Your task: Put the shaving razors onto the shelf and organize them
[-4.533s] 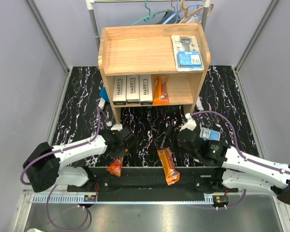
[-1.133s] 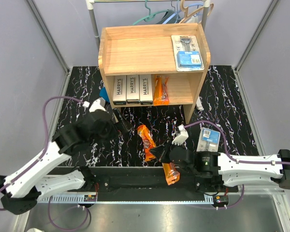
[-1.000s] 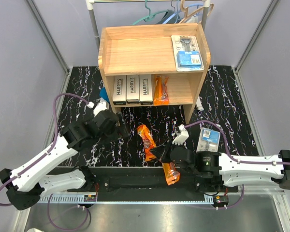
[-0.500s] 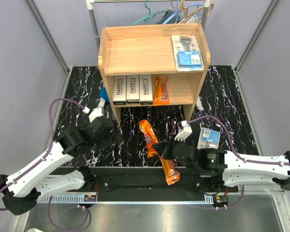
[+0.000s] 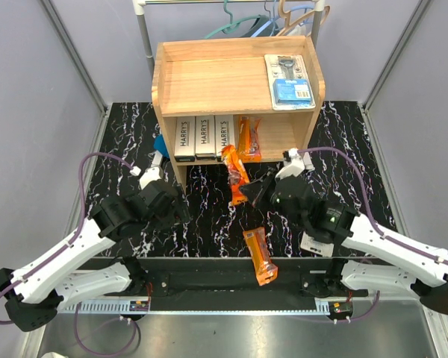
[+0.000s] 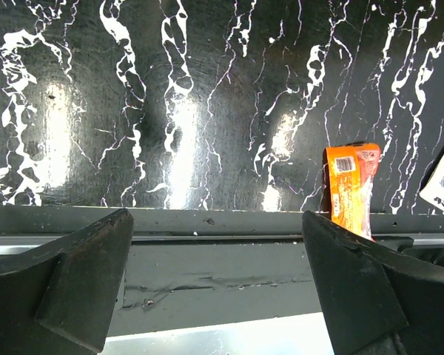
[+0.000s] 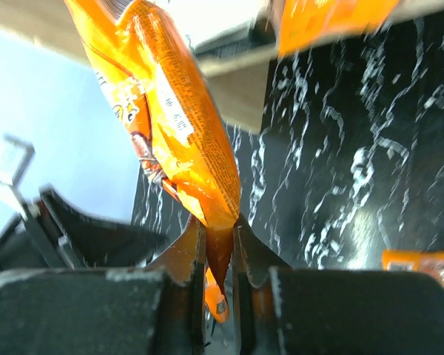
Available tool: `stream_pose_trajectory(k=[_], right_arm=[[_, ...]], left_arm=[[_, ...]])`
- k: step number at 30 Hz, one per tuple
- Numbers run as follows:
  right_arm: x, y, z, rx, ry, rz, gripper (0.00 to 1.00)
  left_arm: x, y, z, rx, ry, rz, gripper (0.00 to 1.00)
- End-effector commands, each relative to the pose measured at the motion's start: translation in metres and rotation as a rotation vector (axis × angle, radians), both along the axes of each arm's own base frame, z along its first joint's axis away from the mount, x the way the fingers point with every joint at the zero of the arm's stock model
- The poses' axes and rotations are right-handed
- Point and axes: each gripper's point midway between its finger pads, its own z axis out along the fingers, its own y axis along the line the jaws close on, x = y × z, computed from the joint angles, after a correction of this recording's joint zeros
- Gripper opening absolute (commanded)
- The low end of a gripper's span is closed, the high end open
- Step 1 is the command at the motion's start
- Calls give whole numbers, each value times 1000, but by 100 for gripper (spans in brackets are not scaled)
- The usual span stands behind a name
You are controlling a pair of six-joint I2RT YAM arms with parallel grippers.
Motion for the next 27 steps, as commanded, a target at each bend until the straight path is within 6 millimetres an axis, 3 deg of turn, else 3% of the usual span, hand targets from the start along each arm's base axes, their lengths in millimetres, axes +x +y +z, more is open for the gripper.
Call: stream_pose_trajectory(k=[1,5,14,27], right_arm=[[16,-13,37,19,-62,8,2],[38,-34,49,-31,-94,-71,2],[83,-63,49,-147,-86,-187,2],[127,-97,23,-292,11,-309,4]], left_arm=[[2,-8,1,-32,-14,-17,99],[1,-11,1,-42,-7,-23,99],[0,-13,3,-53,-2,-39,99],[-3,-12,-1,-68,5,-24,99]])
